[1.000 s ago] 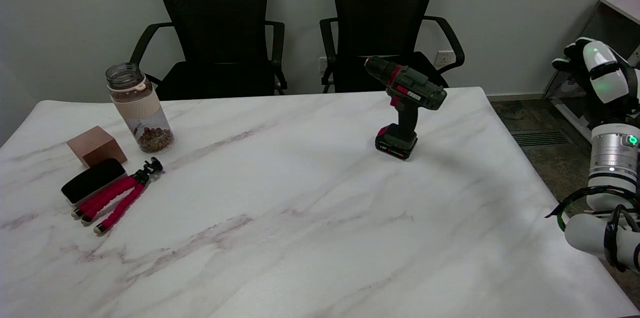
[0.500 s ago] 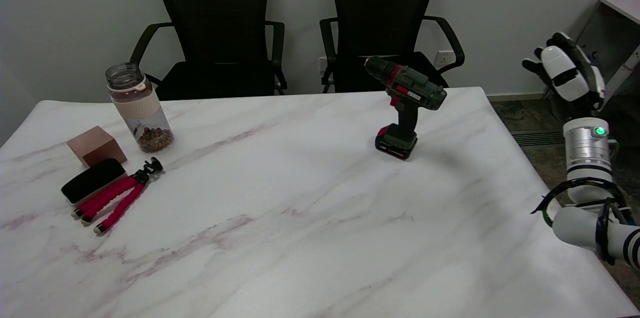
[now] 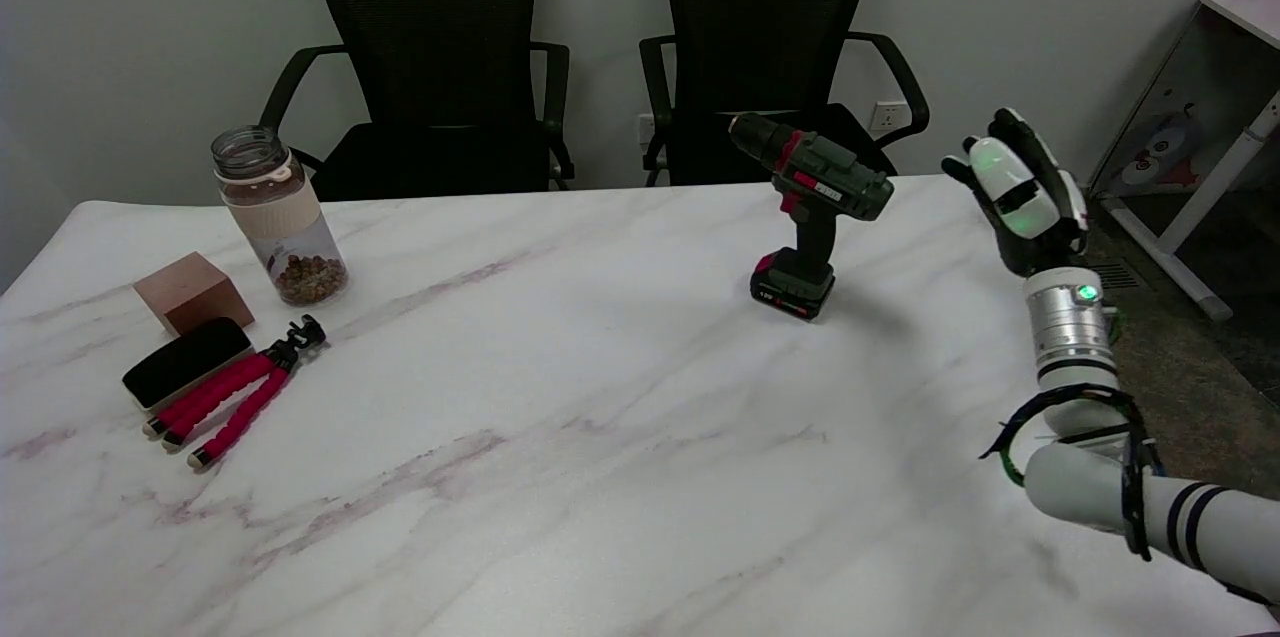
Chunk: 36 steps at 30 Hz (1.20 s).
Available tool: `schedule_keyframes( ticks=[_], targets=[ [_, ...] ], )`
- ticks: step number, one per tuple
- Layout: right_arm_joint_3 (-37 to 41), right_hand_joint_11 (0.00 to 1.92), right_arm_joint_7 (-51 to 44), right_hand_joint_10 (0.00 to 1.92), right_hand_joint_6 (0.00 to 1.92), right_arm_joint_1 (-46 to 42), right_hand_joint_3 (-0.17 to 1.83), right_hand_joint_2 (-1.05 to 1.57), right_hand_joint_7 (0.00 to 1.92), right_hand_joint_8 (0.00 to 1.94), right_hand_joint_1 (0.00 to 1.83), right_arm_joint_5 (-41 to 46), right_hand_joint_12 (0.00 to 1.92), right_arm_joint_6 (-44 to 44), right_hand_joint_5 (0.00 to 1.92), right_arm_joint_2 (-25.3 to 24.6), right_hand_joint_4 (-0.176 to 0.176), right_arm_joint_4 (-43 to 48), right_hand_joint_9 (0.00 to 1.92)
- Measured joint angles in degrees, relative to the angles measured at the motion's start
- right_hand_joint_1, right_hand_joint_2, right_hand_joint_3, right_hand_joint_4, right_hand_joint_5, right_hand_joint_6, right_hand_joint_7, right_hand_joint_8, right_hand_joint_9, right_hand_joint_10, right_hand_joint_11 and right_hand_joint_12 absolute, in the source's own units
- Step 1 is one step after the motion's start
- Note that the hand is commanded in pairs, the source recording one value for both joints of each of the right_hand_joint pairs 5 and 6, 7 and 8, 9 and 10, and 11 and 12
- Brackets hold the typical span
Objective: Pick up the power screwdriver.
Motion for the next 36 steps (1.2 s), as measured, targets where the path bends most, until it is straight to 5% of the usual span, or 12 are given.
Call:
schedule_keyframes(
  ticks=[1, 5, 21, 36],
  targets=[
    [-0.2, 0.41, -0.3, 0.23, 0.08, 0.0, 0.28, -0.15, 0.08, 0.08, 0.82, -0.2, 0.41, 0.4, 0.08, -0.4, -0.053, -0.2, 0.23],
    [-1.1, 0.34, -1.3, 0.15, 0.0, -0.6, 0.13, -0.18, 0.0, 0.0, 0.8, -1.9, 0.34, 2.1, 0.0, -1.9, -0.066, -1.4, 0.15],
    [-4.9, 0.32, -3.9, 0.17, 0.0, -5.4, 0.27, -0.23, 0.0, 0.0, 0.81, -9.8, 0.32, 6.7, 0.0, -3.6, -0.034, -6.6, 0.17],
    [-6.7, 0.38, -1.7, 0.24, 0.0, -6.6, 0.35, -0.23, 0.0, 0.0, 0.81, -12.4, 0.38, 8.0, 0.0, -4.2, 0.01, 0.2, 0.24]
  ],
)
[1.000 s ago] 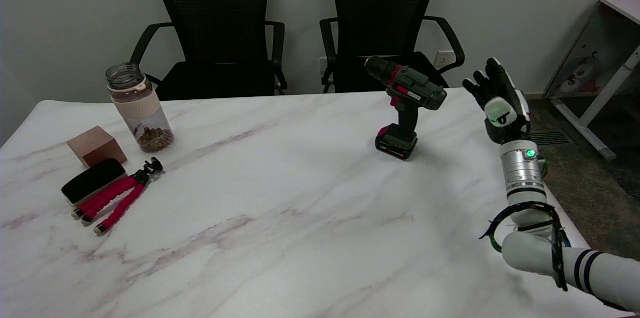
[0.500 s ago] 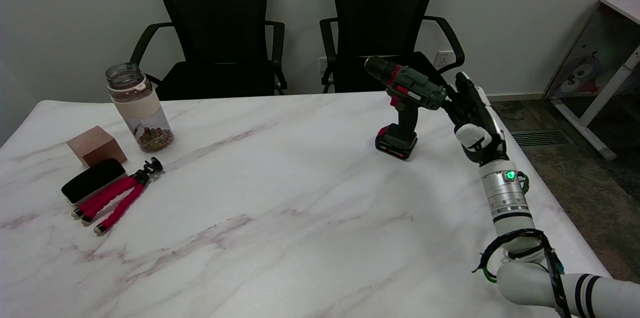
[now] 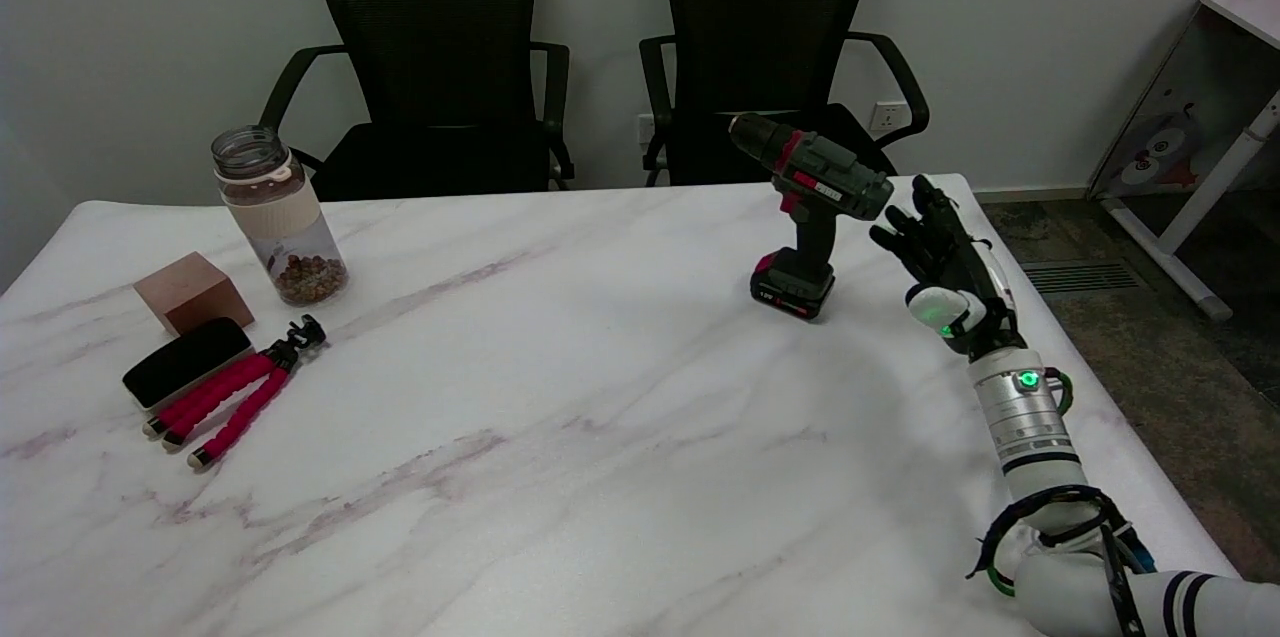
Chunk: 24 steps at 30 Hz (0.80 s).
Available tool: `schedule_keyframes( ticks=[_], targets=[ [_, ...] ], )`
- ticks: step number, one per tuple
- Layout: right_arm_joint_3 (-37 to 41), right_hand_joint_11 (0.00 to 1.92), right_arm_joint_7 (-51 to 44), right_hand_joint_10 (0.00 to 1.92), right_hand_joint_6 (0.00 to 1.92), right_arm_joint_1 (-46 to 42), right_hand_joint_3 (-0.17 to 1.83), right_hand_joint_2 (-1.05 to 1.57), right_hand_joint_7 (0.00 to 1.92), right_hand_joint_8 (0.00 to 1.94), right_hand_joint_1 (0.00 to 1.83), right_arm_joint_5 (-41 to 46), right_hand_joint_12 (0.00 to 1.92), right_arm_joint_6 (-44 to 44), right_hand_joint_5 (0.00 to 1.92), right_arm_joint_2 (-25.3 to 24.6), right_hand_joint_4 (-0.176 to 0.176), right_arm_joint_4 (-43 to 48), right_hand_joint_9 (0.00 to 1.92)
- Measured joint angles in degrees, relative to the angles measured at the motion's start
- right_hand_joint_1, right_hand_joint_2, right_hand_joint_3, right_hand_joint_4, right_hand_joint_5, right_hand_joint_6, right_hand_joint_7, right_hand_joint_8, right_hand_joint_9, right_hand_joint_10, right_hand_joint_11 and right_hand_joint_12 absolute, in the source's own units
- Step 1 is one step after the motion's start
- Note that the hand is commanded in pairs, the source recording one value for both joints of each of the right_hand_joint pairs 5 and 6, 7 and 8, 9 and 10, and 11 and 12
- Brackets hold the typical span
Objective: Pick up the power screwdriver.
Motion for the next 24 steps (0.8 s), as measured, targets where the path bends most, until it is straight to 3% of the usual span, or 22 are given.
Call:
schedule_keyframes(
  ticks=[24],
  targets=[
    [-1.8, 0.39, 1.1, 0.26, 0.06, 9.7, 0.43, -0.33, 0.06, 0.06, 0.8, -2.4, 0.39, -9.4, 0.06, -4.2, 0.059, 13.0, 0.26]
  ],
)
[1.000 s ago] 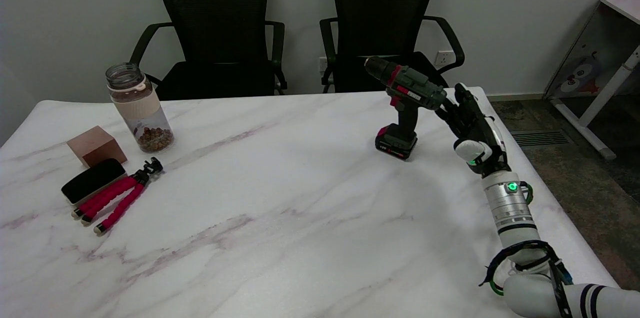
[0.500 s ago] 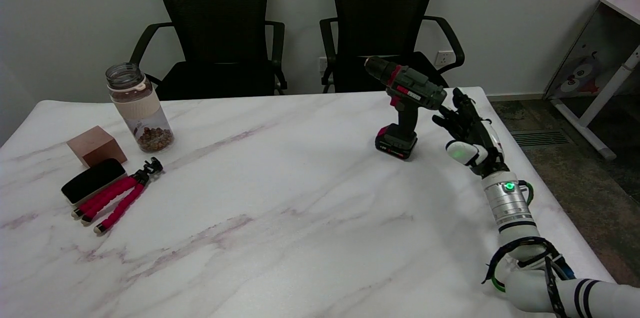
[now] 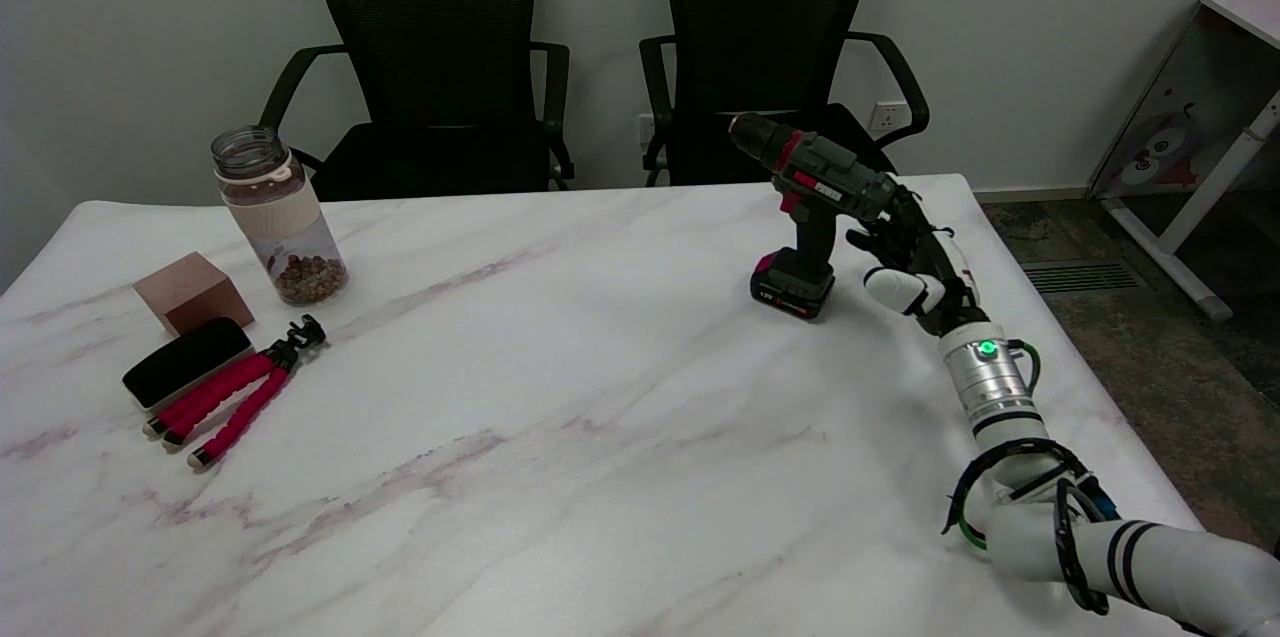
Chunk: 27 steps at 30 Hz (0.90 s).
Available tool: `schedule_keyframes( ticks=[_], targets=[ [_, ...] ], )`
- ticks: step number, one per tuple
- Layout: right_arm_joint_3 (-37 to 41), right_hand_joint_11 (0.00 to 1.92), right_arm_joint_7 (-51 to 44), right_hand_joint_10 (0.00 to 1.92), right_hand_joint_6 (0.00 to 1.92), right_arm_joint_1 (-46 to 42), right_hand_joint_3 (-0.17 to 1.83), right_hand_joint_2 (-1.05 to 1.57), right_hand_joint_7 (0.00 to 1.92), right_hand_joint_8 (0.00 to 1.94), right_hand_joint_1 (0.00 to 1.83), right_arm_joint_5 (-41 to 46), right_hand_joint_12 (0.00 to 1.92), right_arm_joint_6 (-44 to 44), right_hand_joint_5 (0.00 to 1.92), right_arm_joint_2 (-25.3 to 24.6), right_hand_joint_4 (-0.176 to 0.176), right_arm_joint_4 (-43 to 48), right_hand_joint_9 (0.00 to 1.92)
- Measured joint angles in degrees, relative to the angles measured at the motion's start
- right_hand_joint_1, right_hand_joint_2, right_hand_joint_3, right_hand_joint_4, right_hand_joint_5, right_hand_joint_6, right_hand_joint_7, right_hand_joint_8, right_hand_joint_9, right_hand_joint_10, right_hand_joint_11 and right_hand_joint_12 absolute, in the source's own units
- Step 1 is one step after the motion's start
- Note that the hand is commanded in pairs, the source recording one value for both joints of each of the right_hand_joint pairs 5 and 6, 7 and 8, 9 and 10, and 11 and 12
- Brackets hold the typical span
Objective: Pick up the power screwdriver.
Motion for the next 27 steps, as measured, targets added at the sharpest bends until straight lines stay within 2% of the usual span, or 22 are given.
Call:
schedule_keyframes(
  ticks=[27],
  targets=[
    [-4.2, 0.4, -0.5, 0.27, 0.11, 11.2, 0.47, -0.26, 0.11, 0.11, 0.82, -1.0, 0.4, -7.6, 0.11, -6.2, 0.073, 7.3, 0.27]
  ],
)
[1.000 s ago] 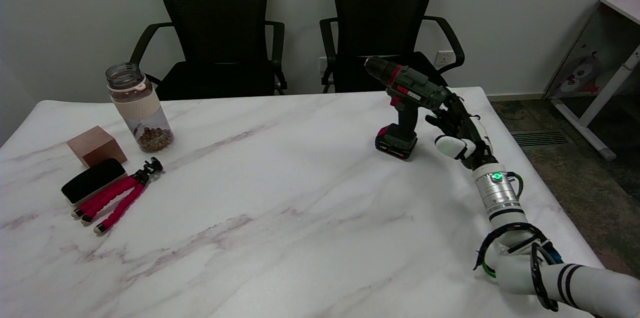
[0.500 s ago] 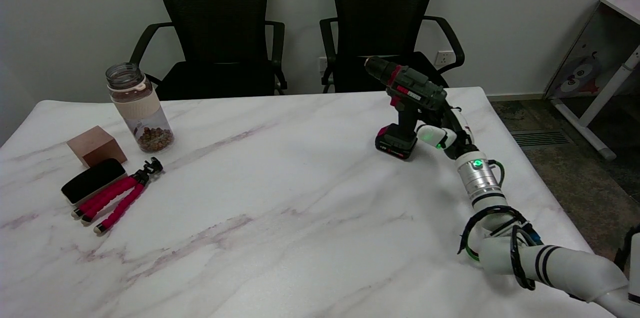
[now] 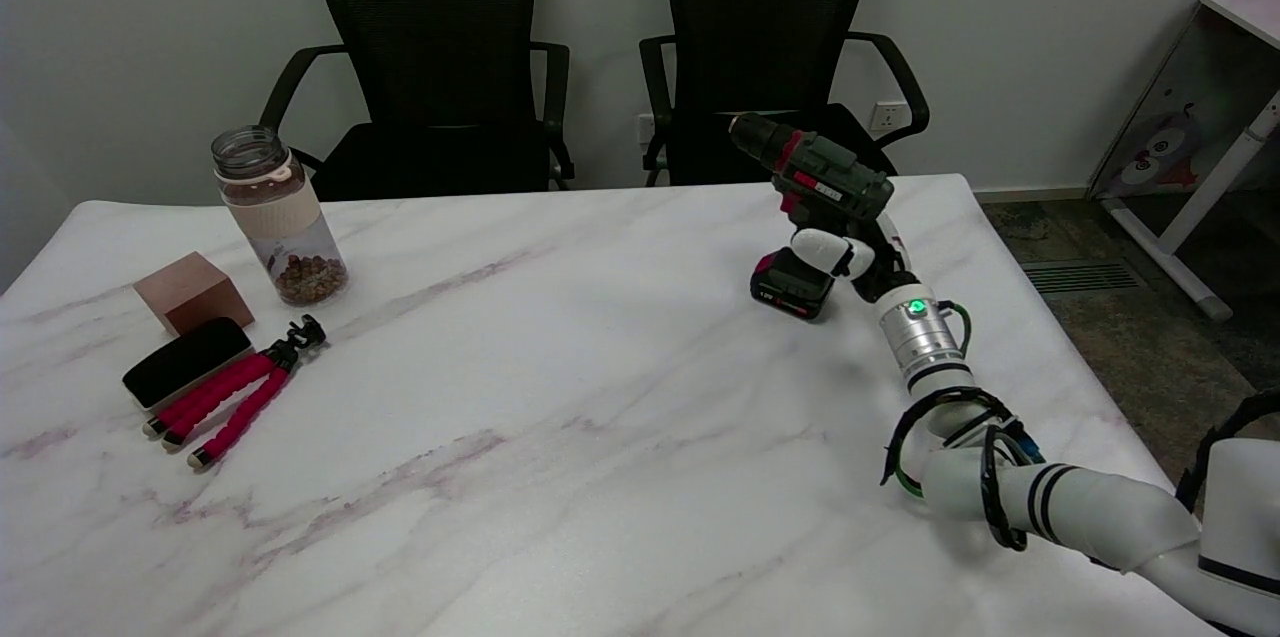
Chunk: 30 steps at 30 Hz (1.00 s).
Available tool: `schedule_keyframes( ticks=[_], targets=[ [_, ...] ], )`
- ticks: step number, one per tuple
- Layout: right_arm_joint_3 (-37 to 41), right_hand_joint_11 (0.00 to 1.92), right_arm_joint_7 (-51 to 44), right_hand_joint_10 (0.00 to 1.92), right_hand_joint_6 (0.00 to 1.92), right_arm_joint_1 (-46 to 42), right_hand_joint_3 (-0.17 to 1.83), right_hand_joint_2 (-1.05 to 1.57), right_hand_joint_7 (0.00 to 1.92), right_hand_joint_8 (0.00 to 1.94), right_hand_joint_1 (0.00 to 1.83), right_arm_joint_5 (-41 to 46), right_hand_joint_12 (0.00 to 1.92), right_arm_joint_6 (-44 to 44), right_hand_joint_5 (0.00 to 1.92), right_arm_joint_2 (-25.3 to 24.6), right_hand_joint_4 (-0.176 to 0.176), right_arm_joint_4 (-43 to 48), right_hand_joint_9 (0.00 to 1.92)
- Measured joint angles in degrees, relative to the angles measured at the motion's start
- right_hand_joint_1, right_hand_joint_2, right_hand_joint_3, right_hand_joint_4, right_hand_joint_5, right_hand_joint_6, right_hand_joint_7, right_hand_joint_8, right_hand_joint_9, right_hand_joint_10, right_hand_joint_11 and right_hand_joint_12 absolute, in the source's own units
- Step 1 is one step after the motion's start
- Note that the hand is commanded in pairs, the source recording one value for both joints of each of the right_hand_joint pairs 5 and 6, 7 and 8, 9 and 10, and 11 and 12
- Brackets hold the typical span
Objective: Pick up the power screwdriver.
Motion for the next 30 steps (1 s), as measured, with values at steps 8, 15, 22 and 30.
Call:
schedule_keyframes(
  ticks=[8, 15, 22, 30],
  targets=[
    [-0.7, 0.42, -0.7, 0.28, 0.12, 1.9, 0.51, -0.27, 0.12, 0.12, 0.82, 0.0, 0.42, -1.8, 0.12, -0.9, 0.074, 0.7, 0.28],
    [-1.1, 0.64, -1.0, 0.37, 0.12, 3.0, 0.5, -0.22, 0.12, 0.12, 0.83, 0.0, 0.64, -2.8, 0.12, -1.4, 0.073, 1.2, 0.37],
    [-1.2, 1.32, -1.3, 0.63, 0.13, 3.6, 0.49, 0.02, 0.13, 0.13, 0.91, 0.0, 1.32, -3.4, 0.13, -1.7, 0.068, 1.6, 0.63],
    [-1.1, 1.75, -1.3, 1.18, 0.2, 3.8, 0.59, 0.21, 0.2, 0.2, 0.92, 0.3, 1.75, -3.8, 0.2, -1.9, 0.055, 1.8, 1.18]
  ],
)
